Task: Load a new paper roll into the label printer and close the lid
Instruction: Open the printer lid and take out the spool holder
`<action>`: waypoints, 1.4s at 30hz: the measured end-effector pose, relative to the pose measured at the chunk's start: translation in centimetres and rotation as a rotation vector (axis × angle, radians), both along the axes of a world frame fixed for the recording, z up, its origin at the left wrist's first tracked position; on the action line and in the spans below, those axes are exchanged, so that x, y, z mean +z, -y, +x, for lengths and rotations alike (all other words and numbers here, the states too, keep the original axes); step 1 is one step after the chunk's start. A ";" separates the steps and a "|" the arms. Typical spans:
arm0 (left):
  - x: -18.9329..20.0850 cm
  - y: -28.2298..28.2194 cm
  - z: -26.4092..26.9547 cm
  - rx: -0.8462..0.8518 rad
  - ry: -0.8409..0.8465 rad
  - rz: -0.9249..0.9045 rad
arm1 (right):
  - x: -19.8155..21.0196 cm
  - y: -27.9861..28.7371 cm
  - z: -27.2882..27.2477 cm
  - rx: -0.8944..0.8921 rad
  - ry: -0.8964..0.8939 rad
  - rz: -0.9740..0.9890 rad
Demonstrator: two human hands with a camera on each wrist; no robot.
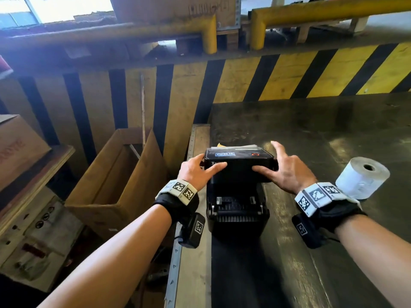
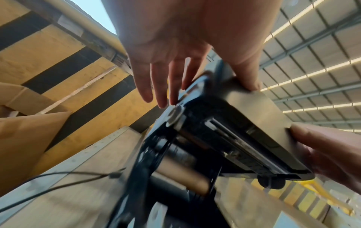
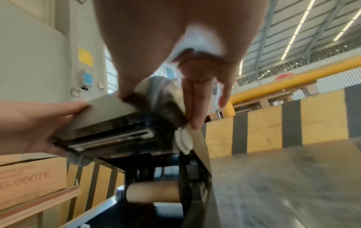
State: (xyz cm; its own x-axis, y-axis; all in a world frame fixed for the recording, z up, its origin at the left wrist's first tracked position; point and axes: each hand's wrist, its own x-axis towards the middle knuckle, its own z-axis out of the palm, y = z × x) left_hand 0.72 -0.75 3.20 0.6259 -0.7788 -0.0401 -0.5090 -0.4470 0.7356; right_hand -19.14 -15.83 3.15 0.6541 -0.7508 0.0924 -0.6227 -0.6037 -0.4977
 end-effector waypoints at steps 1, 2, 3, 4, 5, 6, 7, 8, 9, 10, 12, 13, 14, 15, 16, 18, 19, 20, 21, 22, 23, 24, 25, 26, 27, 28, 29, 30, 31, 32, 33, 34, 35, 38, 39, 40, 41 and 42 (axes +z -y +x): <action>0.3 0.6 0.1 0.043 0.011 -0.031 | 0.1 -0.1 0.3 0.006 0.086 -0.057; 0.8 1.3 0.3 0.091 0.047 -0.063 | 0.3 0.0 0.7 0.035 0.166 -0.130; 1.2 1.9 0.4 0.137 0.090 -0.085 | 0.3 0.0 1.2 0.080 0.214 -0.212; 1.5 2.5 0.4 0.176 0.128 -0.102 | 0.2 0.1 1.7 0.122 0.235 -0.290; 1.9 3.1 0.4 0.207 0.151 -0.113 | 0.1 0.3 2.2 0.154 0.242 -0.343; 2.2 3.7 0.4 0.234 0.161 -0.123 | -0.1 0.6 2.7 0.168 0.245 -0.367; 2.5 4.2 0.5 0.257 0.167 -0.134 | -0.3 1.0 3.1 0.169 0.247 -0.373; 2.7 4.6 0.6 0.272 0.175 -0.149 | -0.5 1.4 3.5 0.168 0.250 -0.375; 2.7 5.0 0.7 0.273 0.186 -0.175 | -0.7 1.9 4.0 0.167 0.254 -0.375; 2.5 5.3 0.8 0.256 0.199 -0.206 | -0.7 2.5 4.4 0.169 0.260 -0.371; 1.8 5.7 1.2 0.194 0.230 -0.277 | -0.7 3.5 5.3 0.168 0.282 -0.343; 1.4 5.9 1.5 0.158 0.248 -0.309 | -0.7 3.9 5.8 0.162 0.299 -0.318; 0.9 6.1 1.8 0.127 0.265 -0.336 | -0.8 4.3 6.3 0.154 0.321 -0.288; 0.6 6.5 2.3 0.106 0.269 -0.352 | -0.8 4.6 6.8 0.144 0.345 -0.250; 0.5 6.9 2.8 0.095 0.256 -0.357 | -0.8 4.9 7.3 0.133 0.373 -0.211; 0.6 7.9 3.6 0.106 0.217 -0.344 | -0.7 5.7 8.3 0.111 0.426 -0.150; 0.6 8.4 4.0 0.118 0.207 -0.336 | -0.6 6.1 8.7 0.101 0.444 -0.129; 0.7 8.9 4.2 0.127 0.202 -0.331 | -0.6 6.5 9.1 0.091 0.455 -0.114; 0.6 9.3 4.5 0.133 0.201 -0.329 | -0.6 6.9 9.5 0.080 0.463 -0.099; 0.7 9.7 4.6 0.139 0.203 -0.328 | -0.5 7.2 9.8 0.070 0.467 -0.085; 0.6 10.0 4.8 0.148 0.206 -0.326 | -0.5 7.5 10.1 0.061 0.469 -0.072; 0.7 10.4 4.9 0.161 0.205 -0.326 | -0.4 7.8 10.4 0.055 0.471 -0.065; 0.7 10.6 5.0 0.174 0.196 -0.328 | -0.3 8.1 10.6 0.051 0.470 -0.064; 0.8 10.9 5.0 0.185 0.184 -0.331 | -0.2 8.2 10.8 0.048 0.468 -0.064; 0.8 11.1 5.1 0.193 0.171 -0.332 | -0.1 8.4 11.0 0.044 0.468 -0.060; 0.8 11.2 5.1 0.201 0.159 -0.328 | 0.0 8.4 11.1 0.039 0.467 -0.053; 0.8 11.3 5.1 0.207 0.151 -0.320 | 0.1 8.5 11.2 0.036 0.464 -0.044; 0.9 11.4 5.2 0.209 0.143 -0.313 | 0.1 8.7 11.3 0.036 0.452 -0.038; 1.0 11.5 5.3 0.208 0.128 -0.306 | 0.2 8.9 11.3 0.038 0.431 -0.033; 1.2 11.5 5.5 0.202 0.109 -0.296 | 0.5 9.1 11.2 0.045 0.403 -0.026; 1.4 11.5 5.8 0.191 0.094 -0.274 | 0.7 9.3 11.1 0.057 0.368 -0.012; 1.7 11.5 6.1 0.176 0.088 -0.238 | 1.1 9.5 11.0 0.071 0.322 0.009; 2.1 11.5 6.4 0.158 0.090 -0.195 | 1.6 9.6 10.8 0.083 0.266 0.027; 3.1 11.0 6.7 0.110 0.113 -0.061 | 2.8 9.7 10.2 0.074 0.105 0.069; 3.1 10.5 6.6 0.100 0.111 -0.028 | 2.8 9.5 9.8 0.046 0.094 0.071; 2.9 9.8 6.4 0.099 0.089 -0.006 | 2.6 9.2 9.2 0.008 0.104 0.059; 2.5 9.0 6.2 0.106 0.055 0.015 | 2.1 8.9 8.4 -0.035 0.123 0.047; 1.9 8.0 6.0 0.116 0.026 0.043 | 1.4 8.3 7.4 -0.076 0.127 0.053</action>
State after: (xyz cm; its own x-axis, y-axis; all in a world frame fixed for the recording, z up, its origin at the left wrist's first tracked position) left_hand 6.73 -8.80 5.06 0.7128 -0.6992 -0.0552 -0.4706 -0.5350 0.7017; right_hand -11.69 -24.16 4.55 0.5806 -0.8038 0.1297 -0.5958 -0.5280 -0.6051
